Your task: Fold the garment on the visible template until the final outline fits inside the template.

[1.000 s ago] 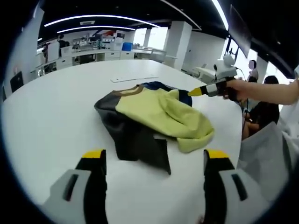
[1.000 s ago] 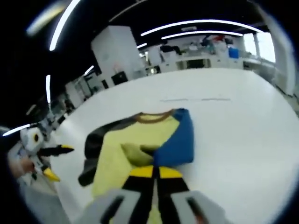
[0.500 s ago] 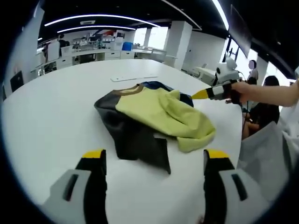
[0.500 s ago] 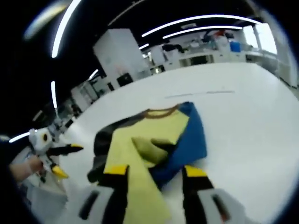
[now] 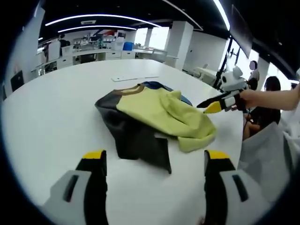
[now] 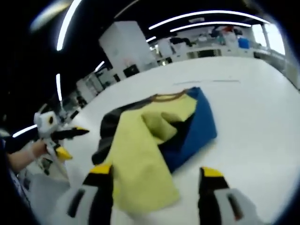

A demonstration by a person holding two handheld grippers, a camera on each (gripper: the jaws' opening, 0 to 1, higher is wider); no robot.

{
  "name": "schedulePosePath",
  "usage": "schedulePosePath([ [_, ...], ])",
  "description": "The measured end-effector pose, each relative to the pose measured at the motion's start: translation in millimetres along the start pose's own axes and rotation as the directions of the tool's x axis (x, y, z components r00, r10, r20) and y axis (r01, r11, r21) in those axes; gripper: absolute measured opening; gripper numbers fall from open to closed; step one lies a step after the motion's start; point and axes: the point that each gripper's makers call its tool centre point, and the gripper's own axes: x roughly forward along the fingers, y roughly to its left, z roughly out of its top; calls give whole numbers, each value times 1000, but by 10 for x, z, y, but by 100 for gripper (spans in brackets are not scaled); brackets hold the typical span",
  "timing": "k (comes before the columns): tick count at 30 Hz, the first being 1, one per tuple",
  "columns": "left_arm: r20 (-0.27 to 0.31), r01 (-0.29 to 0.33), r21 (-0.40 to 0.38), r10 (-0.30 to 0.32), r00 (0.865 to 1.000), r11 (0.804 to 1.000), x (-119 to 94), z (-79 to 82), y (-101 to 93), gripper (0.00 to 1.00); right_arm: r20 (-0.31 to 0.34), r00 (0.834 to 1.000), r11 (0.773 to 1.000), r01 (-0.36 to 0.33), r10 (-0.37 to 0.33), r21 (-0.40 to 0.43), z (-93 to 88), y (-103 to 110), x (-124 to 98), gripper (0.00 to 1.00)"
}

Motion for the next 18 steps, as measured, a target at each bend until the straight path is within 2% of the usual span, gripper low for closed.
schedulePosePath([
  [8,1,-1,-2,1,1000,1000,-2,-10,8,83,-52,998,999,-34,34,-2,-192,122,37,68],
  [18,1,-3,-5,3,1000,1000,-18,-22,6,82,-88,994,998,-56,57,14,-322,187,15,48],
])
